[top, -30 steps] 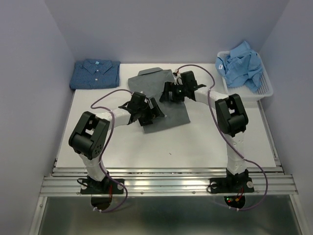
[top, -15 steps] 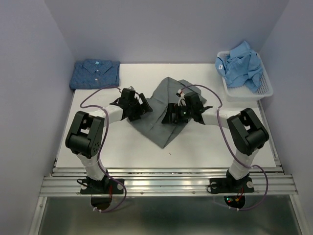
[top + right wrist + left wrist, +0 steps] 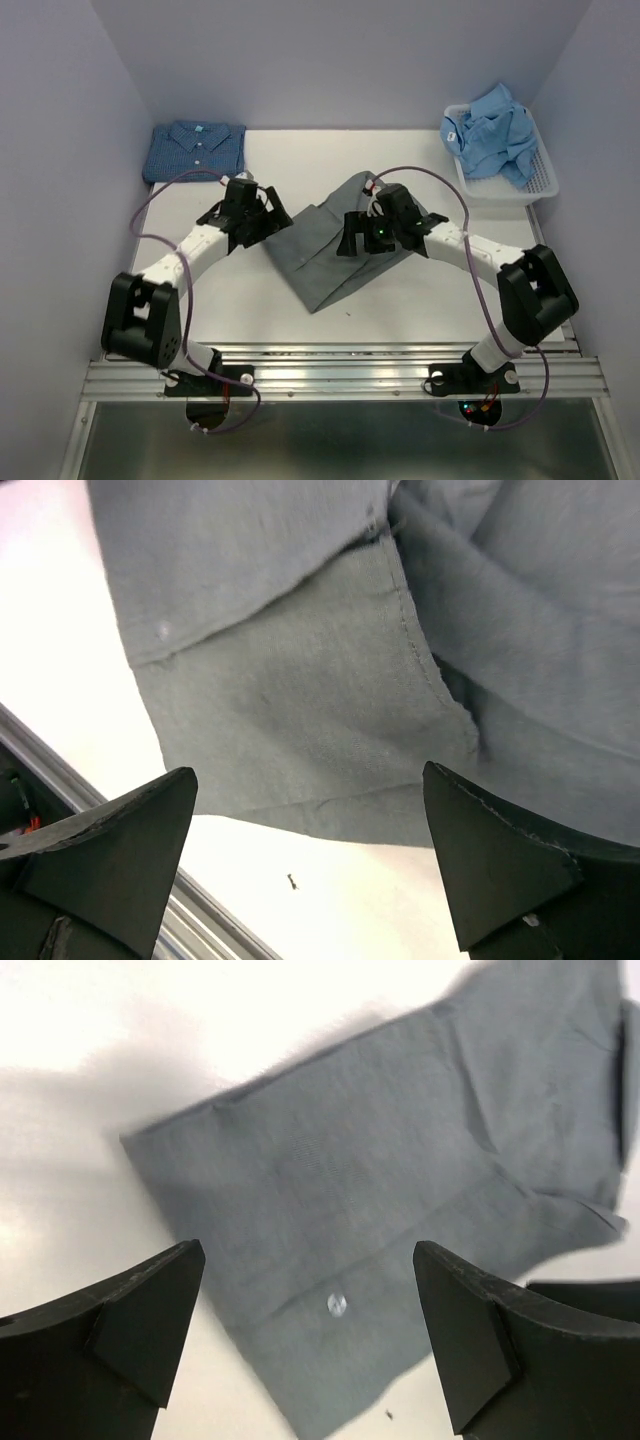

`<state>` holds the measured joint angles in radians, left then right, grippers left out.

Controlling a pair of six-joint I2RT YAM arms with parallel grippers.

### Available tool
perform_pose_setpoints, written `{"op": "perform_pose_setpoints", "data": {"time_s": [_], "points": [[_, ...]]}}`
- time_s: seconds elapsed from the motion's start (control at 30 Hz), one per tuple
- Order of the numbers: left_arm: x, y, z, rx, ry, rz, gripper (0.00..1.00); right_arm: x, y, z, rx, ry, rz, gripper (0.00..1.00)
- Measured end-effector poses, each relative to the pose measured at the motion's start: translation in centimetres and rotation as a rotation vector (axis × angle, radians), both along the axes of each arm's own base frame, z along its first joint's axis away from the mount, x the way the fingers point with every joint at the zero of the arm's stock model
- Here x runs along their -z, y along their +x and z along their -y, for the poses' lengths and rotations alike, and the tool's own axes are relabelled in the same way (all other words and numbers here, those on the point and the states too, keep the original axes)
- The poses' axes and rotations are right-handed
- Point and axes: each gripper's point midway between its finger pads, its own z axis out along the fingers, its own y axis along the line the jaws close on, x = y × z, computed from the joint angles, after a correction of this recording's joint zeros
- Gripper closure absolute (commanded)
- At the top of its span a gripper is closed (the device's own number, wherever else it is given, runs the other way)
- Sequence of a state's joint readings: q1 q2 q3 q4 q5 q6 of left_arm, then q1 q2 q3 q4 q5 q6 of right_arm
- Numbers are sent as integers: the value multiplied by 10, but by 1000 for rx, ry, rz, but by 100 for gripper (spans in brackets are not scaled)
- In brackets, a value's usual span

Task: Fold and stack the long sleeve shirts
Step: Fold the shirt

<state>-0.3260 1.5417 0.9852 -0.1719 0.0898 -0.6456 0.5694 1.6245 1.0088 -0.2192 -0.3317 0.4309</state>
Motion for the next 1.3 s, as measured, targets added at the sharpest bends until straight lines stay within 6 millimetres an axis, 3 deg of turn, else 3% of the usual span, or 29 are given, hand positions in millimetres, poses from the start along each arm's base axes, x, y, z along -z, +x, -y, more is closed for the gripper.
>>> {"op": "perform_pose_setpoints", "data": {"time_s": [0.07,0.17,0.37,0.5,0.57,0.6,0.7,0.73,0.77,0.8,0.83,0.9,1.03,1.17,1.3], "points": [[-23,-19,-5,-19,-44,56,1,-19,5,4,11,-6,63,0],[-29,-53,-7,-40,-114,74,1,-45,16,11,41,-24,154,0],[33,-114,5,-49,-181,-117,2,-58,34,17,73,-74,218,0],[50,-125,15,-61,-218,-164,9,-55,43,13,69,-94,215,0],[49,-119,22,-61,-243,-148,25,-54,47,11,65,-98,217,0],[50,-114,27,-60,-260,-140,42,-54,48,10,63,-99,219,0],[63,-111,33,-64,-271,-169,73,-53,48,9,54,-98,217,2],[66,-111,34,-64,-268,-178,90,-52,48,9,48,-98,216,11],[69,-111,35,-64,-271,-186,100,-51,47,8,43,-99,215,20],[69,-111,35,-73,-276,-191,100,-50,47,8,37,-98,213,30],[69,-112,36,-67,-276,-190,100,-49,47,7,29,-99,211,55],[67,-112,36,-66,-277,-185,100,-46,47,4,15,-100,205,73],[55,-116,32,-70,-270,-171,100,-32,54,-10,-9,-112,182,83],[28,-117,32,-64,-277,-141,100,-16,55,-26,-46,-136,168,87],[-11,-115,34,-55,-297,-91,100,9,44,-45,-99,-174,137,90]]}}
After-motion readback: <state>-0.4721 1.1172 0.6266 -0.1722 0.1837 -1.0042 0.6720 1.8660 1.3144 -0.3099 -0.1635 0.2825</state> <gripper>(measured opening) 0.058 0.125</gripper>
